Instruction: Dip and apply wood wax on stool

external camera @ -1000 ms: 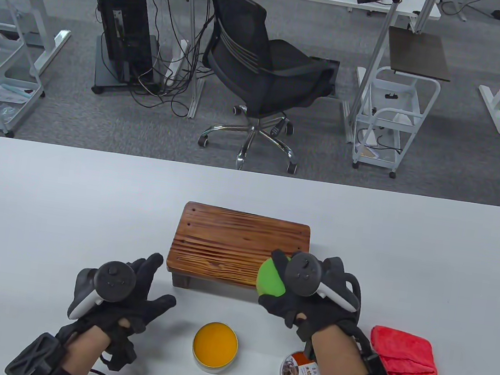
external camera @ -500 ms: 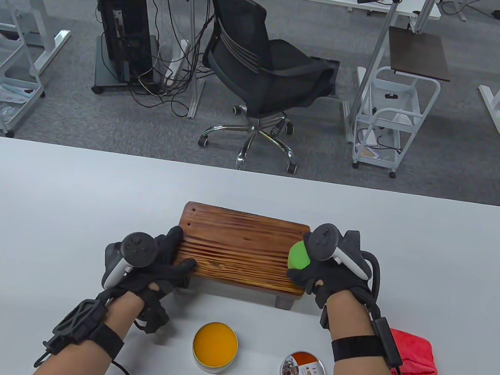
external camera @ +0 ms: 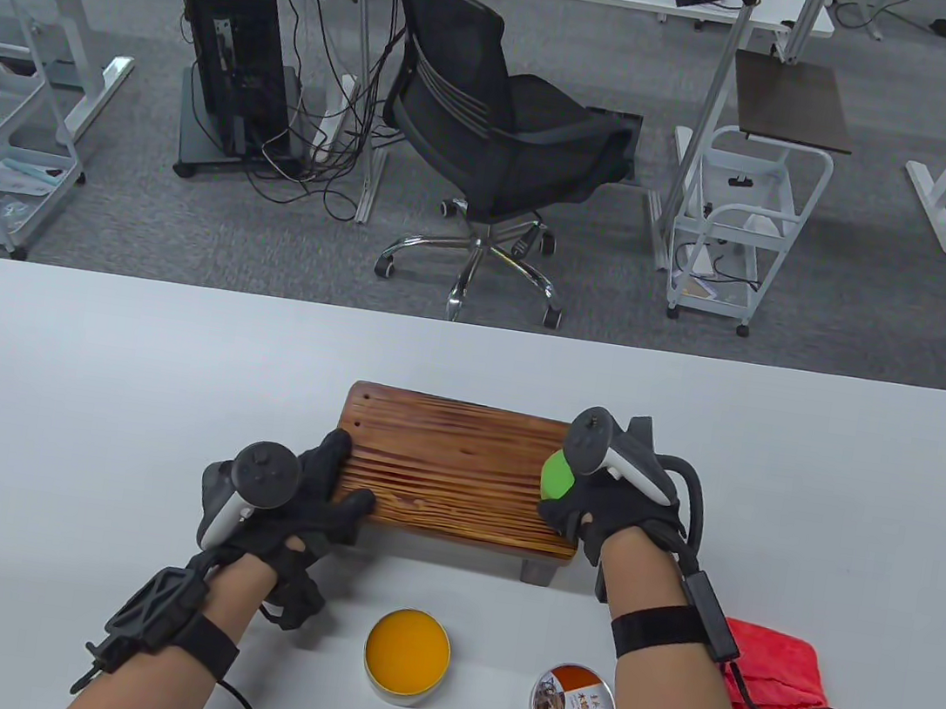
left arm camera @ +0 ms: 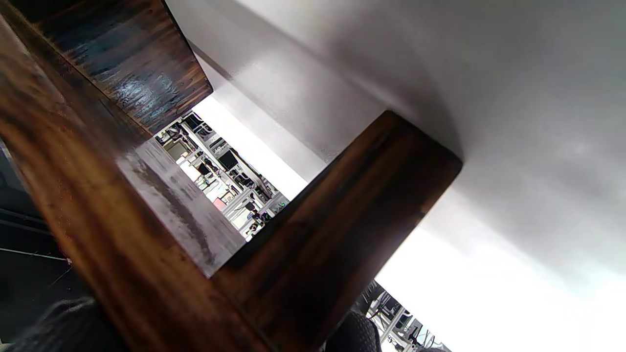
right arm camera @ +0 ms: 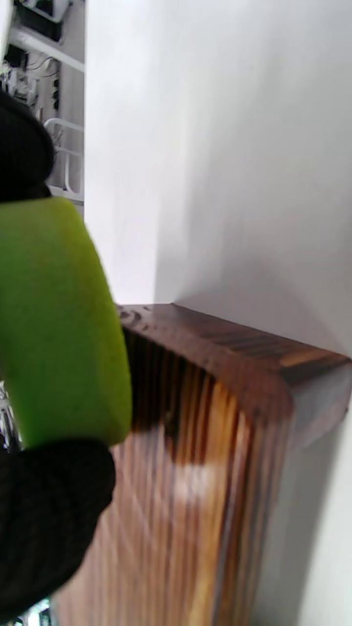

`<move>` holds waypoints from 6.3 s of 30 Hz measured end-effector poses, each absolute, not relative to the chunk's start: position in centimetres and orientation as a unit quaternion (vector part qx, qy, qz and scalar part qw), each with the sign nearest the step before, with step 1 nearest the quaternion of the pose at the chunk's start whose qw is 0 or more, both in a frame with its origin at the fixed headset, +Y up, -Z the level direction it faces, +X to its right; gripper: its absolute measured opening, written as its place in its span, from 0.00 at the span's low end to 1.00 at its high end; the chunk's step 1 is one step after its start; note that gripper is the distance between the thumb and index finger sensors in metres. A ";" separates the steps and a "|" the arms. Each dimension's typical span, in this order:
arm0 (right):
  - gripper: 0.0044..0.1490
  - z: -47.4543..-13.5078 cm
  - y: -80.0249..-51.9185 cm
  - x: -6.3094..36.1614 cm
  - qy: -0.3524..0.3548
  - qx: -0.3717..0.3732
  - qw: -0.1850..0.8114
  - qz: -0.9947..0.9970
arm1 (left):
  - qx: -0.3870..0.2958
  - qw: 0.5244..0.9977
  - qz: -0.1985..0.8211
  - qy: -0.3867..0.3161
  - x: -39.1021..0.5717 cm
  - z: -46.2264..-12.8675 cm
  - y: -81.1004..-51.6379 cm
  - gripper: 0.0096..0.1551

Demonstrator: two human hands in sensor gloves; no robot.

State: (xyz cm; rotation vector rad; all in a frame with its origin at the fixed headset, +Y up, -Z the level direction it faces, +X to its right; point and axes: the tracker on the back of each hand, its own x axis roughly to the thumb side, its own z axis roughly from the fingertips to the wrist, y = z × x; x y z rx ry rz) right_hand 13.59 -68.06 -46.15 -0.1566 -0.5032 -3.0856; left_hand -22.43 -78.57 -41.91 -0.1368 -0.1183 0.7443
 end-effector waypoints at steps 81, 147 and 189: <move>0.61 -48.7 -67.8 3.4 -0.170 -0.121 0.007 -0.978 | -0.079 0.920 0.378 -0.060 -22.7 -42.0 -78.5 0.63; 0.61 -50.0 -67.6 -5.3 -0.184 -0.195 0.000 -0.963 | -0.081 0.918 0.383 -0.060 -22.7 -42.1 -78.7 0.63; 0.64 -50.5 -66.6 -4.5 -0.157 -0.175 -0.027 -0.972 | -0.084 0.918 0.383 -0.062 -22.7 -42.2 -78.7 0.63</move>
